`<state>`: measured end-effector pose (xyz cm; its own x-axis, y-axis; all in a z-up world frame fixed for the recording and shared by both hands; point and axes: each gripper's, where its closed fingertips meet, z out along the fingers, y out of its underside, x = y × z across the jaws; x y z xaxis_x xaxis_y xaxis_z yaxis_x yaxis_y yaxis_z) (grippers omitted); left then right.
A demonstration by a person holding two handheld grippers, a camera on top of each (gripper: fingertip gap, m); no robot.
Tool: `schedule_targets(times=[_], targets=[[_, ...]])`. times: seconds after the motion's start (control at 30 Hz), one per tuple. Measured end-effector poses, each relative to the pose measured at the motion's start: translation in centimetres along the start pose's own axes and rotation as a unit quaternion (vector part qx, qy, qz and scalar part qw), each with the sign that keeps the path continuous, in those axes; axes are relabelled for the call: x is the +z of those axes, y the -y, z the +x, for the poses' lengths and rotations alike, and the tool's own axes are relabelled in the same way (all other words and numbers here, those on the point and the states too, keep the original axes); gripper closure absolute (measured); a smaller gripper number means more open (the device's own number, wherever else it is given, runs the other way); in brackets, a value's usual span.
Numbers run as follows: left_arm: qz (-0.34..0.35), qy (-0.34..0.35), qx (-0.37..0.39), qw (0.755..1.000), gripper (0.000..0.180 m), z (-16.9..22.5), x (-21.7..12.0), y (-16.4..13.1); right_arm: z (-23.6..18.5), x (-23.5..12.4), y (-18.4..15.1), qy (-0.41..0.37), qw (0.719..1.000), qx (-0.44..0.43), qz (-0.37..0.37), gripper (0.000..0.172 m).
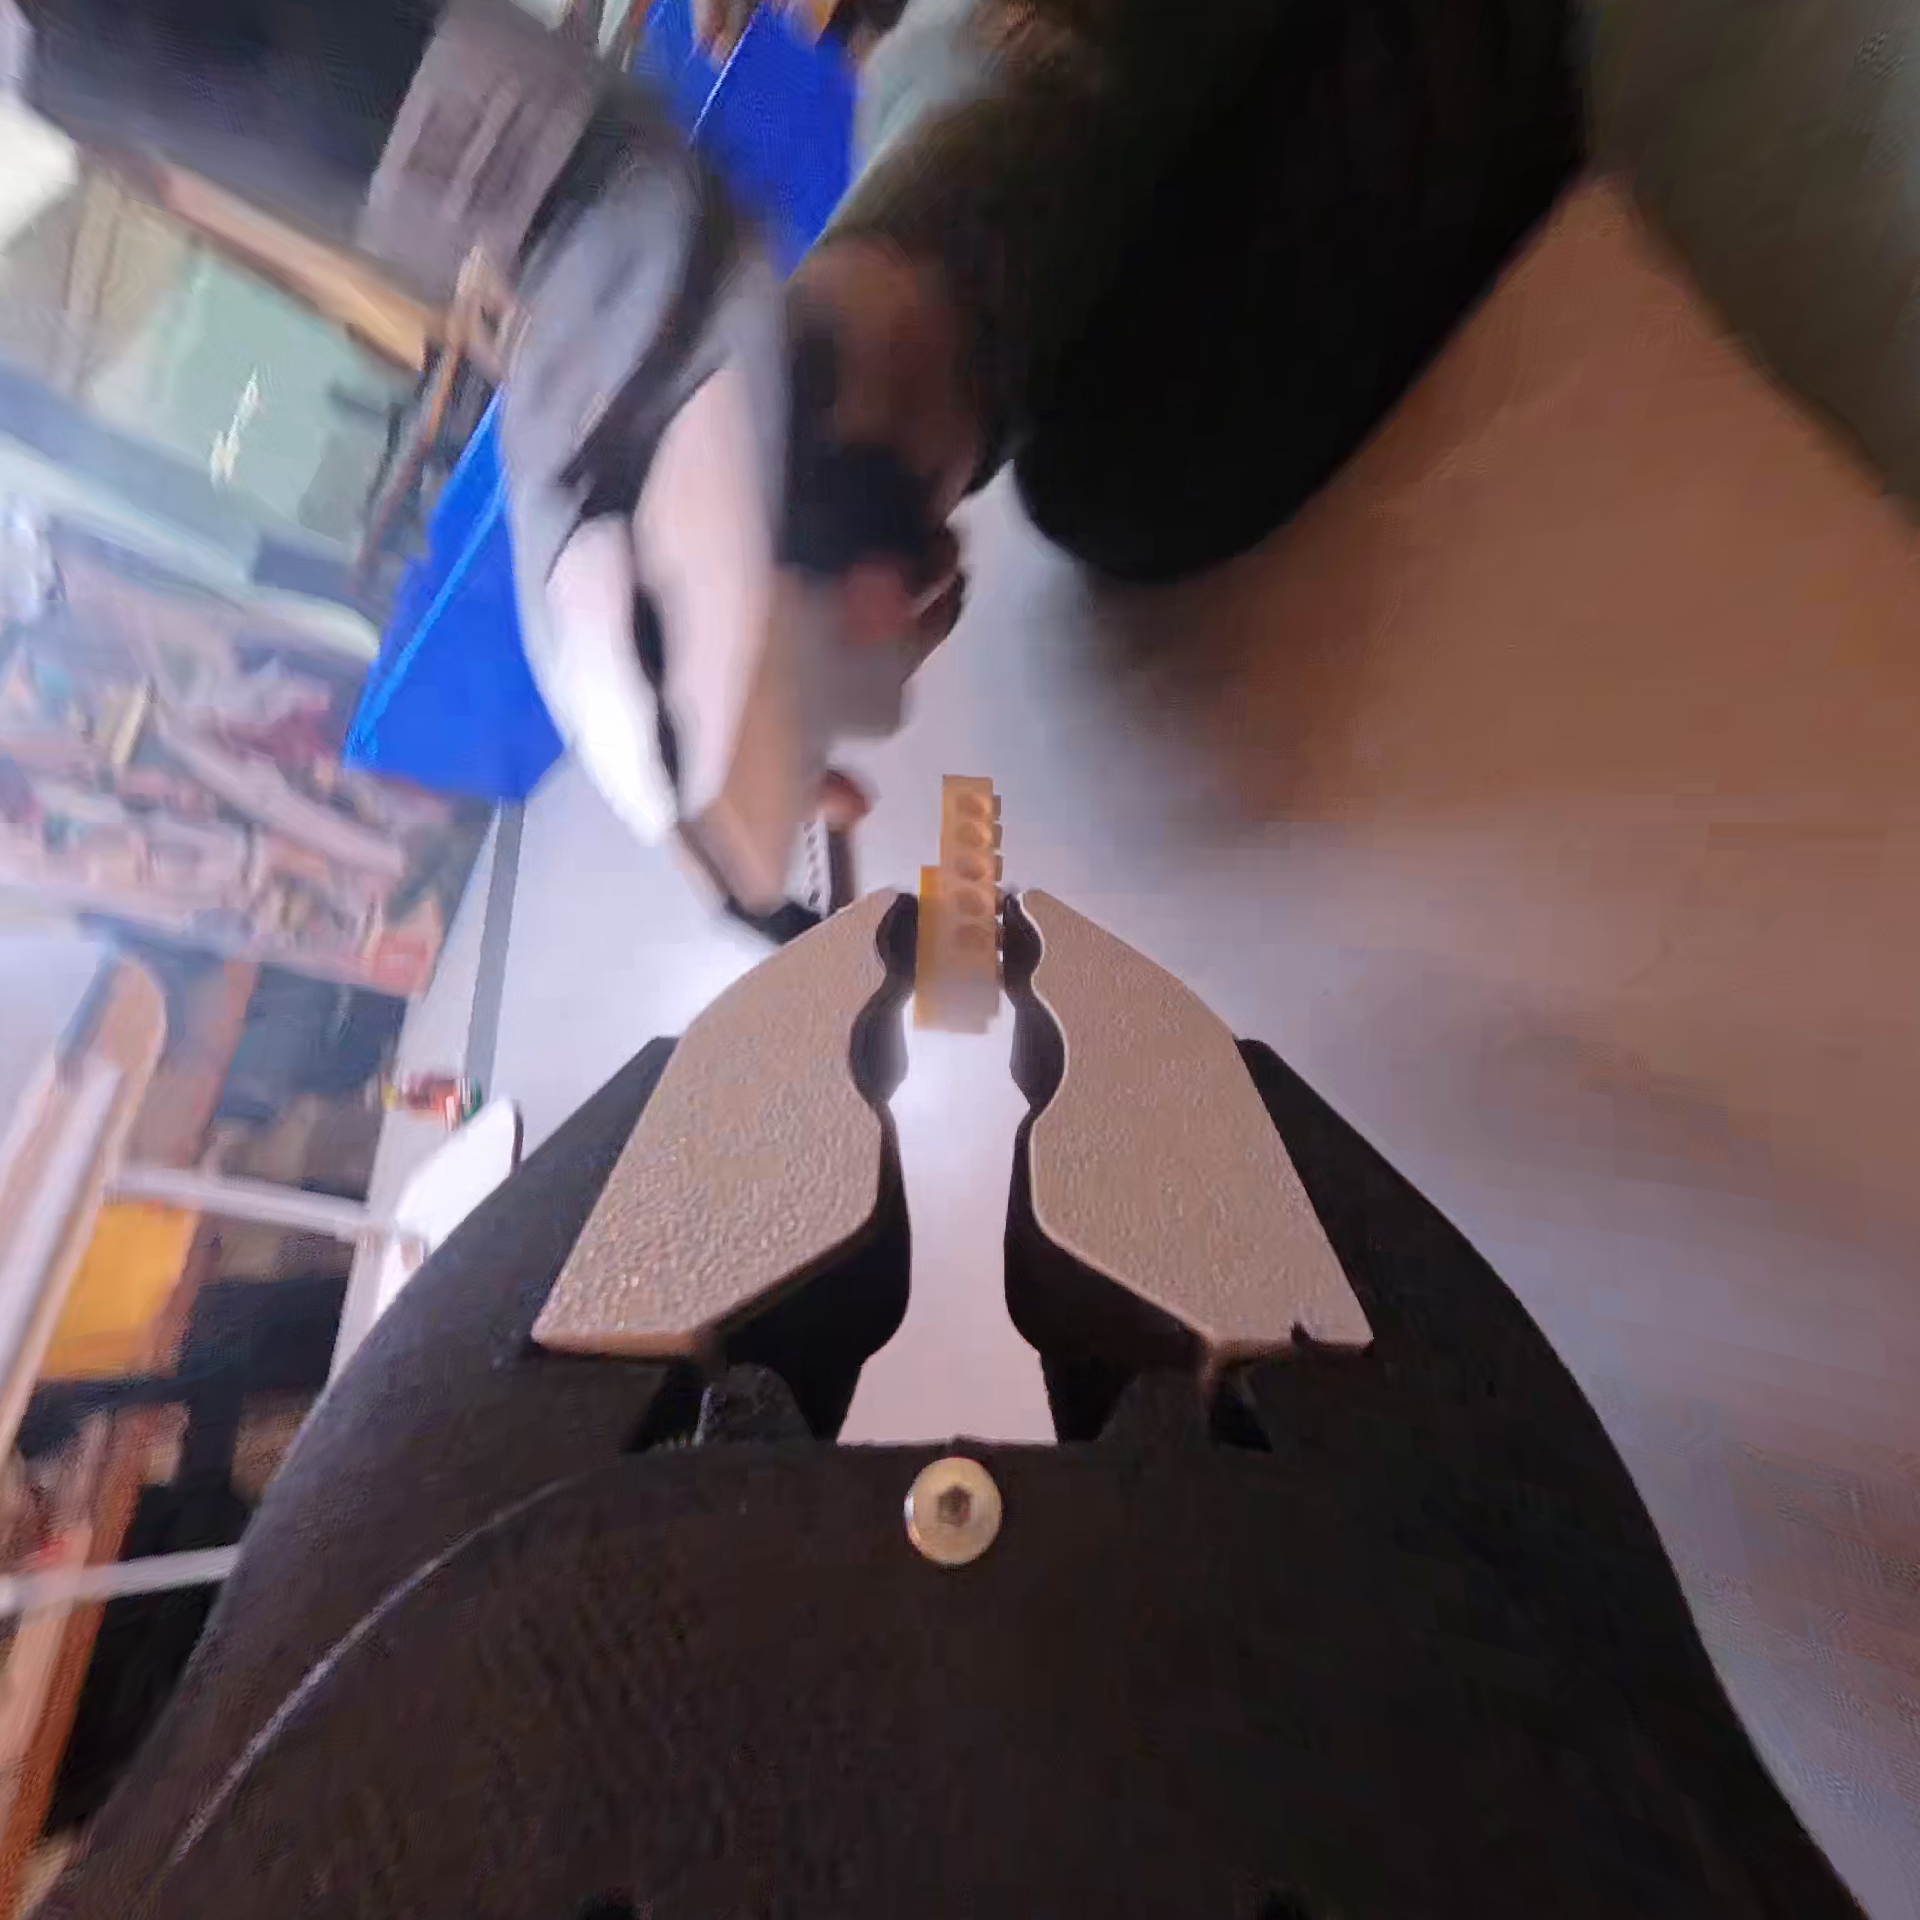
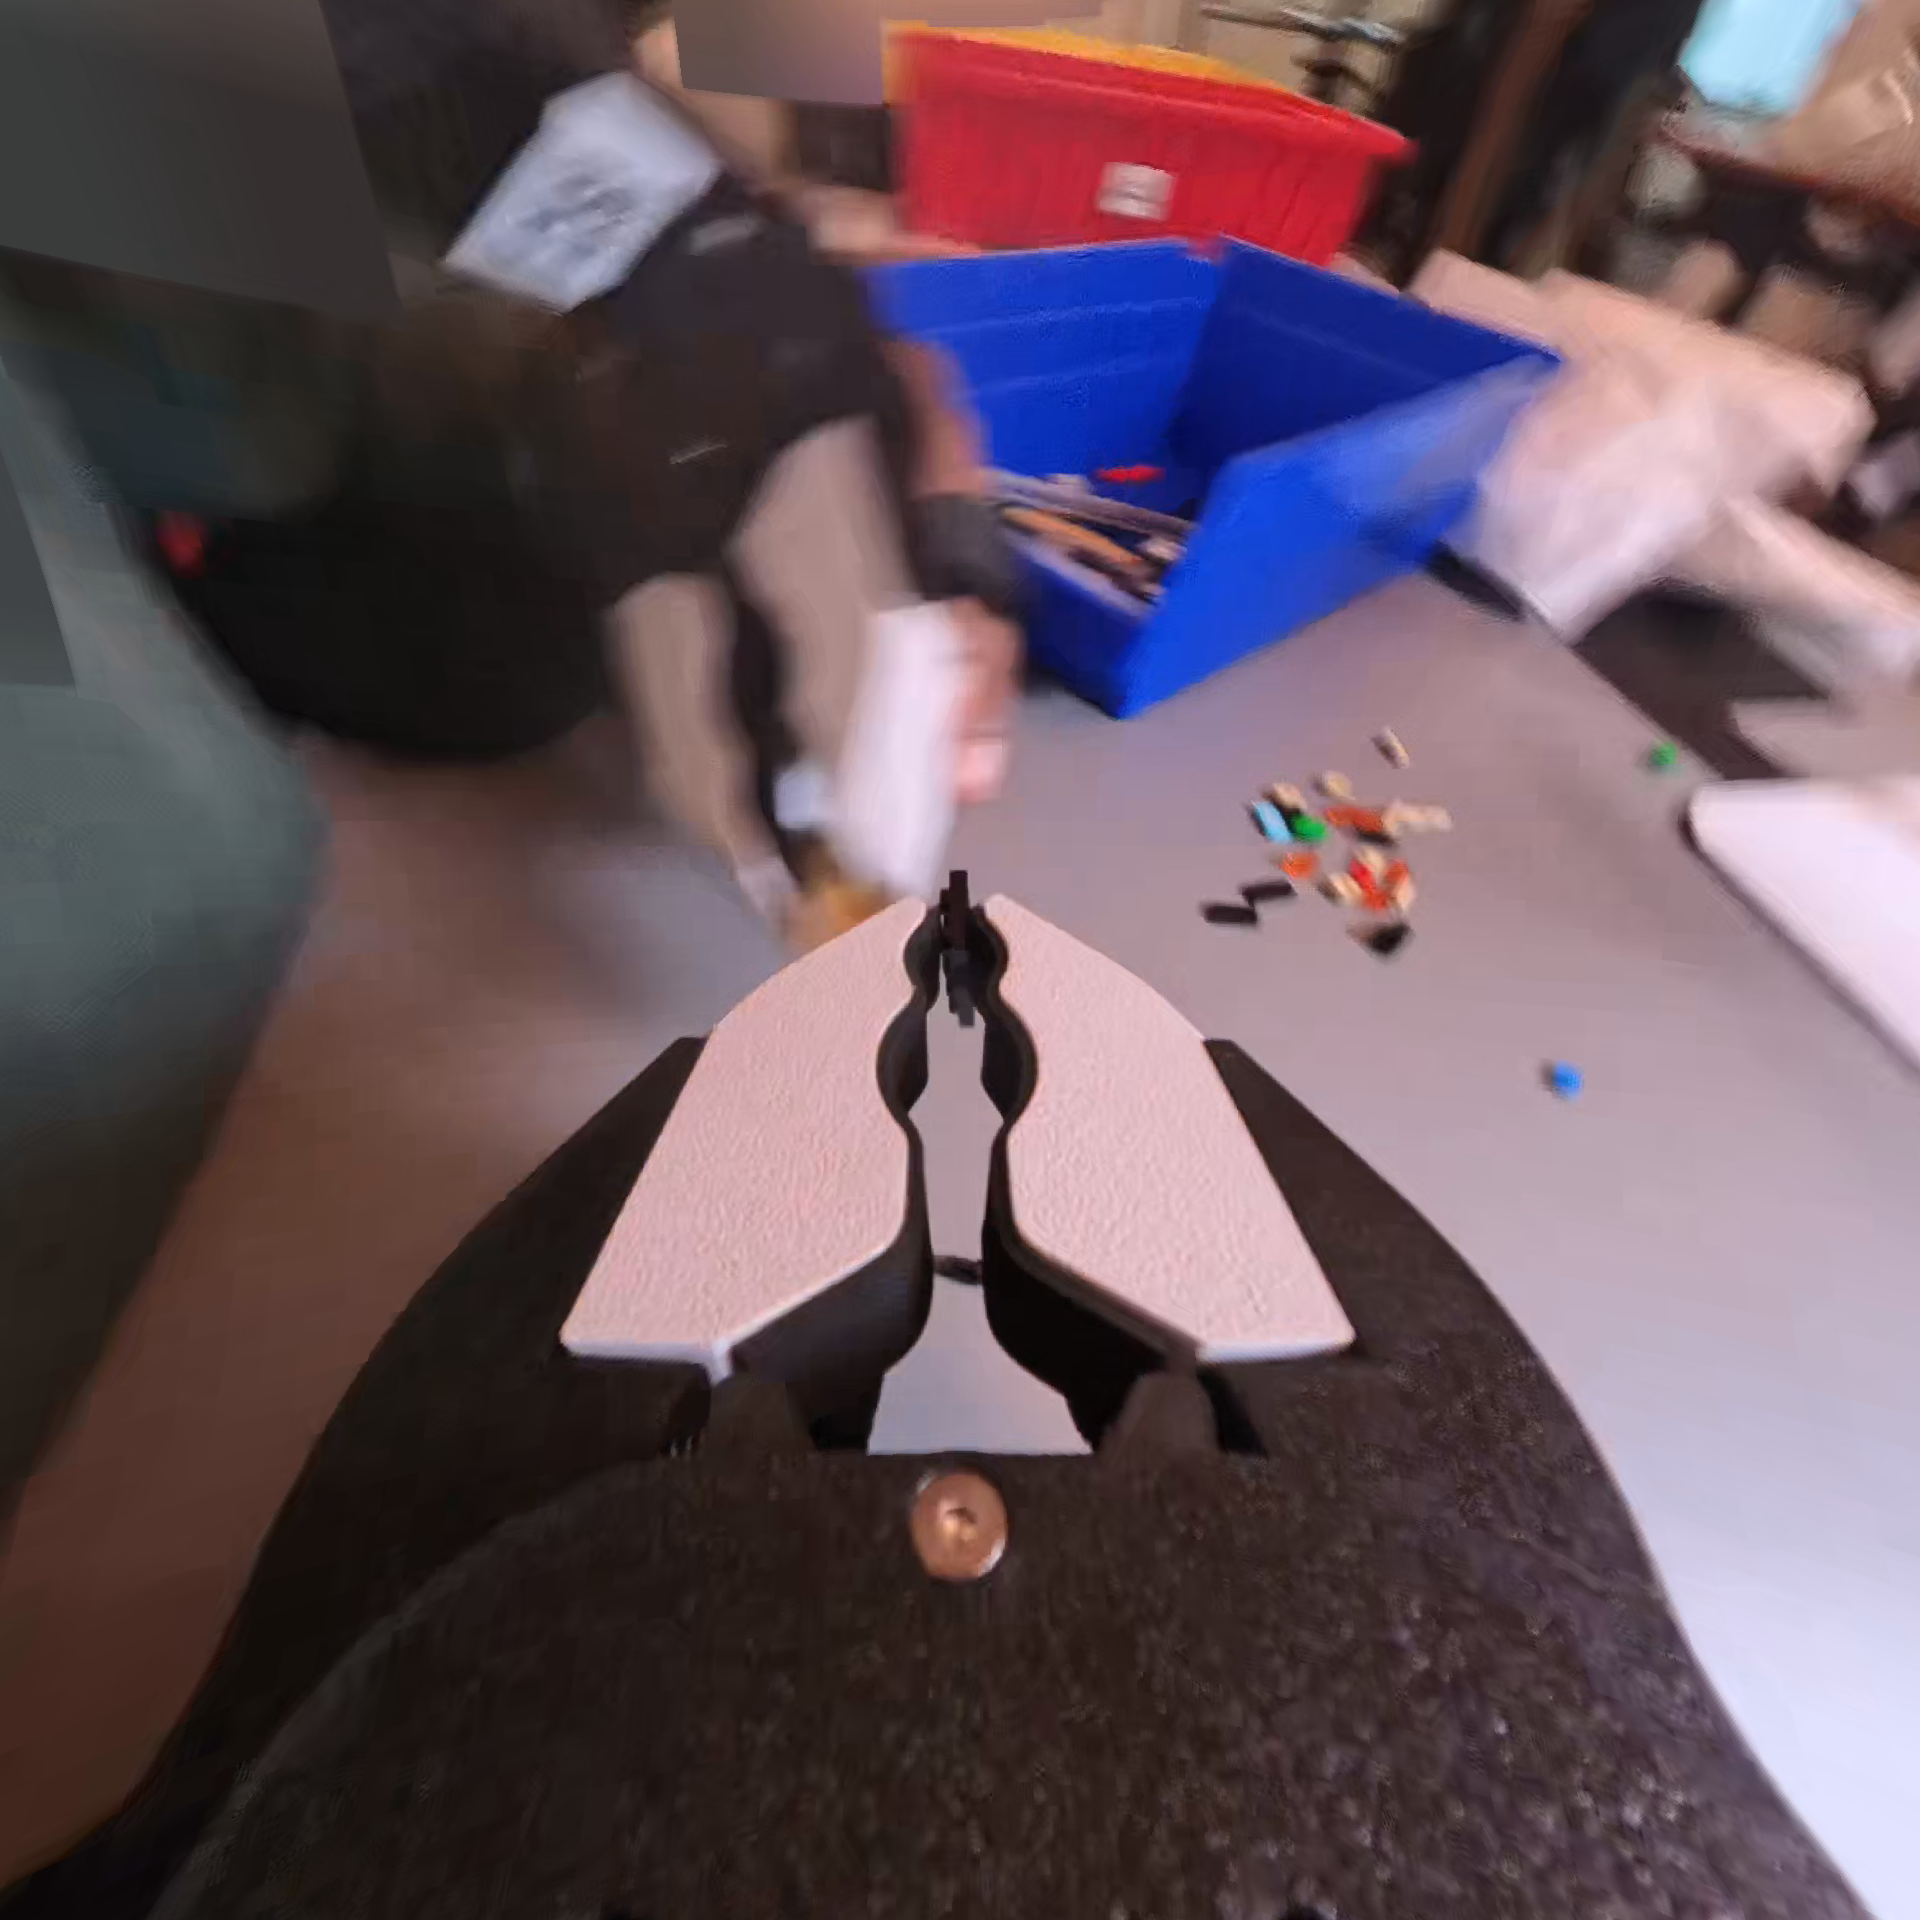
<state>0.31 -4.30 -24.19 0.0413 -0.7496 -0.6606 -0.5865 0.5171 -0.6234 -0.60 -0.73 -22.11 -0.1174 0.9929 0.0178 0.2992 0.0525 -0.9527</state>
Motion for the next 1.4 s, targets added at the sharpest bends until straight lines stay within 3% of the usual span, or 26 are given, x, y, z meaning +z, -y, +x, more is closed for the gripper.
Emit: schedule_targets(times=[0.07, 0.1, 0.2, 0.33, 0.43, 0.53, 0.63, 0.7, 0.73, 0.8, 0.87, 0.93, 1.03, 1.13, 1.23, 1.3, 1.4], targets=[[-0.005, -0.009, 0.055, 0.998, 0.164, 1.7, 0.7, 0.7, 2.9, -1.1, 0.0, 0.023, 0.984, 0.173, 0.034, 0.167], [-0.022, -0.003, 0.075, 0.997, 0.164, 1.6, 0.7, 0.3, 3.6, -1.6, 0.1, 0.032, 0.976, 0.210, 0.052, 0.167], [-0.042, -0.050, -0.076, 0.995, 0.165, 1.0, 0.6, -2.0, 3.0, -1.6, 0.1, 0.064, 0.962, 0.257, 0.066, 0.167], [-0.034, -0.136, -0.298, 0.944, 0.164, 2.5, 1.2, -3.2, 3.2, -1.8, 0.4, 0.096, 0.933, 0.337, 0.085, 0.167], [-0.011, -0.146, -0.383, 0.912, 0.152, 1.8, 1.2, -3.0, 3.4, -2.1, 0.6, 0.117, 0.912, 0.380, 0.102, 0.167], [0.043, -0.117, -0.441, 0.889, 0.147, -0.5, 0.9, -2.2, 3.1, -2.0, 0.7, 0.129, 0.905, 0.391, 0.105, 0.167], [0.099, -0.089, -0.488, 0.862, 0.148, -2.7, 0.7, -1.1, 1.5, -1.3, 1.0, 0.135, 0.929, 0.334, 0.090, 0.167], [0.126, -0.102, -0.502, 0.849, 0.158, -3.0, 0.6, -0.1, 0.0, -0.6, 1.5, 0.135, 0.949, 0.274, 0.079, 0.167], [0.133, -0.118, -0.498, 0.849, 0.172, -2.7, 0.4, 0.4, -0.6, -0.3, 1.7, 0.135, 0.956, 0.248, 0.078, 0.167], [0.129, -0.131, -0.486, 0.854, 0.175, -2.5, 0.0, 0.8, -1.3, -0.3, 2.2, 0.135, 0.964, 0.213, 0.085, 0.167], [0.100, -0.128, -0.467, 0.869, 0.175, -3.0, -1.1, 0.6, -1.2, -0.5, 2.5, 0.119, 0.970, 0.190, 0.091, 0.166], [0.059, -0.083, -0.433, 0.896, 0.175, -5.0, -3.4, -0.2, 0.0, -1.0, 1.9, 0.086, 0.979, 0.170, 0.067, 0.150], [-0.125, 0.046, -0.345, 0.929, 0.175, -8.2, -9.1, -5.5, 1.2, -1.5, -0.6, 0.048, 0.992, 0.113, -0.025, 0.142], [-0.284, 0.129, -0.331, 0.890, 0.175, -9.3, -15.9, -11.1, 0.5, -1.1, -3.8, 0.050, 0.987, 0.075, -0.130, 0.141], [-0.405, 0.165, -0.355, 0.826, 0.175, -8.1, -20.7, -16.1, -0.9, 0.4, -5.6, 0.055, 0.979, 0.061, -0.185, 0.138], [-0.439, 0.153, -0.379, 0.800, 0.173, -6.6, -21.7, -17.9, -1.8, 1.4, -5.9, 0.056, 0.976, 0.051, -0.203, 0.134], [-0.462, 0.162, -0.384, 0.783, 0.141, -6.1, -21.9, -18.8, -2.7, 2.7, -6.0, 0.052, 0.971, 0.040, -0.229, 0.127]])
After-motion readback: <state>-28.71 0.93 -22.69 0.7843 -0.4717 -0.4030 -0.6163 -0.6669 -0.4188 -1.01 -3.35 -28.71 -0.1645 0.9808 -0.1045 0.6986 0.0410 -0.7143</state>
